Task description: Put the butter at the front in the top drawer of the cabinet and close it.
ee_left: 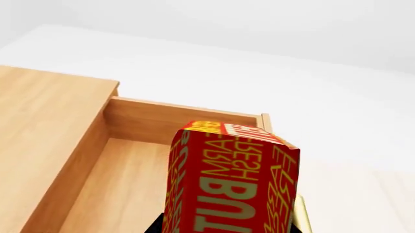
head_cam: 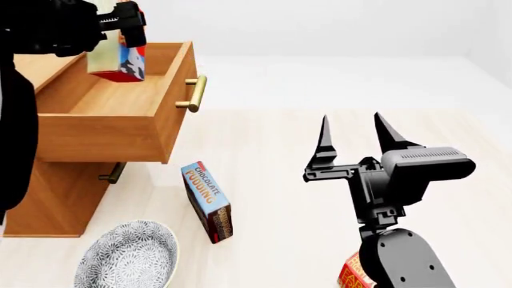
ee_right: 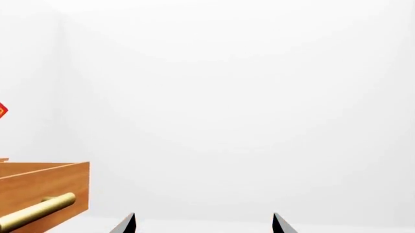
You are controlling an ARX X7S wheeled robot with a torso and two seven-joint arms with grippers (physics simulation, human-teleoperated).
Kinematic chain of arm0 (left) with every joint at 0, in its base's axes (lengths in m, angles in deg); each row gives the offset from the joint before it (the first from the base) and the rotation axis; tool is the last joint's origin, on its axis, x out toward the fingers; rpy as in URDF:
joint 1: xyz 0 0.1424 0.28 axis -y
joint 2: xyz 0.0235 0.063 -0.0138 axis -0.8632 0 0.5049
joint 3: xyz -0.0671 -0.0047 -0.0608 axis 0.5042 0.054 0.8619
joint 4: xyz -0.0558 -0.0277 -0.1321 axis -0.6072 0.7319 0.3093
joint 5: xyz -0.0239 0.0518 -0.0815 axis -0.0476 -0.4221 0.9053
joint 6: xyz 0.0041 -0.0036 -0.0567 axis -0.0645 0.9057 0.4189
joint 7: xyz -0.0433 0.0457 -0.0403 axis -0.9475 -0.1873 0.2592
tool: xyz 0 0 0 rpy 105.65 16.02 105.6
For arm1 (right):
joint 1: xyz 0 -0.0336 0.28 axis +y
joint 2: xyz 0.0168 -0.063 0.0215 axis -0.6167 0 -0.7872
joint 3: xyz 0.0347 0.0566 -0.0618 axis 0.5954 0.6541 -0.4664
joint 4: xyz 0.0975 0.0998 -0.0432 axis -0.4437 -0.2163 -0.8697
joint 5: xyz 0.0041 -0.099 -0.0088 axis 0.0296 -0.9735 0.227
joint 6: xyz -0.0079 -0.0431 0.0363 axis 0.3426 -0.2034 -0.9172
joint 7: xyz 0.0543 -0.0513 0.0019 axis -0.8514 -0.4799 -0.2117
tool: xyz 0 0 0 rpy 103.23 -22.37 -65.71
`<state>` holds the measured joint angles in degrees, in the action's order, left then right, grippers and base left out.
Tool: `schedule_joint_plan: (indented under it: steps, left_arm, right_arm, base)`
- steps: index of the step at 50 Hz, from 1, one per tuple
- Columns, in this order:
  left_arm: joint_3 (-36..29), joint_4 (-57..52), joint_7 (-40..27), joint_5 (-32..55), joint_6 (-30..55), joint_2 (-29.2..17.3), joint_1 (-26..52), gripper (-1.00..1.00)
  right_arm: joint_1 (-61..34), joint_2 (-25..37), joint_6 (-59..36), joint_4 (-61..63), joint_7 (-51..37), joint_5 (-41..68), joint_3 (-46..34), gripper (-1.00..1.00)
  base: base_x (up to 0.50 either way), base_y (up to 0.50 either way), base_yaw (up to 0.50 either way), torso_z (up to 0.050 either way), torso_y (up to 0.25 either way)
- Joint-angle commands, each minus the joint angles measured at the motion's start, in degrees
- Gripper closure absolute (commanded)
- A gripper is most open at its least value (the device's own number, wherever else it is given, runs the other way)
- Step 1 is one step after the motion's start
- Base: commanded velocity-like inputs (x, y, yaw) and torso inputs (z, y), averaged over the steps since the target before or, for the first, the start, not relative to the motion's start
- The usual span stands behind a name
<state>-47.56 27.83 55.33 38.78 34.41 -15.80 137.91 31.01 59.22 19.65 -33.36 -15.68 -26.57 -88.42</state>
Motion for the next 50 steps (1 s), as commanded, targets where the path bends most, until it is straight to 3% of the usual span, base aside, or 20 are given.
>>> schedule_joint_plan:
  steps: [1,33,50]
  left_arm:
    - [5.4,0.0,-0.3,-4.9,0.1,0.3,1.0,1.00]
    - [-5.5,0.0,6.0,-5.8,2.8,0.6,-1.1,1.00]
    - [-7.0,0.0,5.4,-5.2,2.8,0.3,-2.0,1.00]
  right_arm:
    - [0.3,0.3,0.3,0.0,0.0,0.1,-0.2,-1.00]
    - [0.0,0.7,0.4,-0.2,-0.7,-0.2,-0.6,-1.00]
    - [-0.3,0.7,0.6,-1.1,-0.8,-0.4,-1.1,-1.00]
  base:
    - [0.00,0.00,0.00,0.000,0.000]
    - [0.00,0.00,0.00,0.001,0.001]
    - [0.00,0.00,0.00,0.000,0.001]
